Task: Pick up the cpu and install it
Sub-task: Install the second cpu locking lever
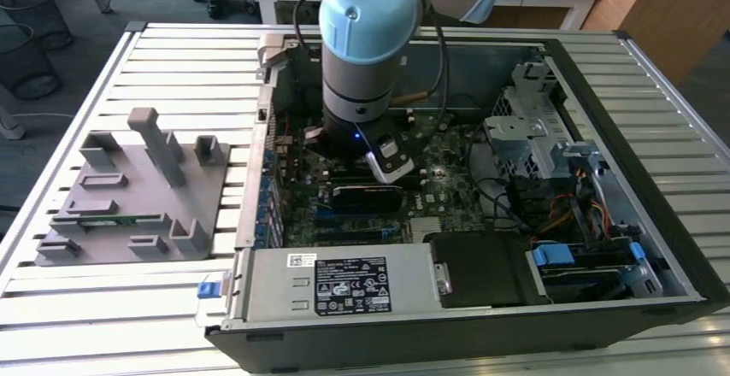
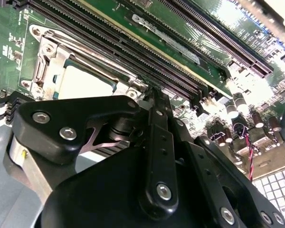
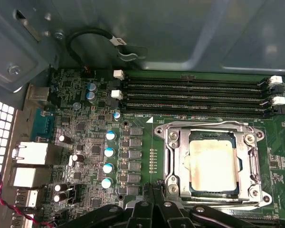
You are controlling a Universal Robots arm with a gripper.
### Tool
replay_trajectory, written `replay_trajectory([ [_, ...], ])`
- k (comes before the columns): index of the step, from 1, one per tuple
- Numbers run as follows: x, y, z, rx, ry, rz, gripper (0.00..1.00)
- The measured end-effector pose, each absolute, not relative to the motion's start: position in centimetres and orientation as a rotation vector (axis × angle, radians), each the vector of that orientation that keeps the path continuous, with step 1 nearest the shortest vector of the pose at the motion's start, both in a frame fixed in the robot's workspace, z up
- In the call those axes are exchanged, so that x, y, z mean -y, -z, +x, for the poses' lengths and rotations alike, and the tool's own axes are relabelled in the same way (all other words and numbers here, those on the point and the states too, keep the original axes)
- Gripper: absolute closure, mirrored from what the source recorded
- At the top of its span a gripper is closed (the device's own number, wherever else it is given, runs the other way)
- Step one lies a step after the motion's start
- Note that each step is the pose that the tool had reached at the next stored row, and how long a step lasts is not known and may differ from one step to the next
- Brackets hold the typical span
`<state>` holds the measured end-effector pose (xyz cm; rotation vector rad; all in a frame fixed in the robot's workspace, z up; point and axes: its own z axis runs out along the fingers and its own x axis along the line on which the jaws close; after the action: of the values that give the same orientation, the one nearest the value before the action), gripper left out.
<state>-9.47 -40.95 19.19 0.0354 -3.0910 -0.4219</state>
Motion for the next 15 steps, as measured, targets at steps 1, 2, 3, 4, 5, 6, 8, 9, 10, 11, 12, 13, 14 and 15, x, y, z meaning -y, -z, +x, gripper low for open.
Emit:
replay_trajectory([
  [1,40.94,-19.31,-9.47,3.091,0.423,0.035,0.89],
  [2,40.94,-19.46,-9.47,3.091,0.422,0.035,0.89],
  [3,40.95,-19.61,-9.47,3.091,0.422,0.035,0.89],
  [4,40.95,-19.74,-9.47,3.091,0.422,0.035,0.89],
  [5,40.95,-19.83,-9.47,3.091,0.422,0.035,0.89],
  [6,40.94,-19.86,-9.47,3.091,0.422,0.035,0.89],
  [8,40.94,-19.87,-9.47,3.091,0.422,0.035,0.89],
  [9,40.95,-19.88,-9.47,3.091,0.422,0.035,0.89],
  [10,40.95,-19.89,-9.47,3.091,0.422,0.035,0.89],
  [11,40.95,-19.89,-9.47,3.091,0.422,0.035,0.89],
  [12,40.95,-19.91,-9.47,3.091,0.422,0.035,0.89],
  [13,40.96,-19.97,-9.48,3.091,0.421,0.035,0.89],
  [14,40.95,-20.02,-9.48,3.091,0.422,0.035,0.89],
  [15,40.95,-20.06,-9.47,3.091,0.423,0.035,0.89],
])
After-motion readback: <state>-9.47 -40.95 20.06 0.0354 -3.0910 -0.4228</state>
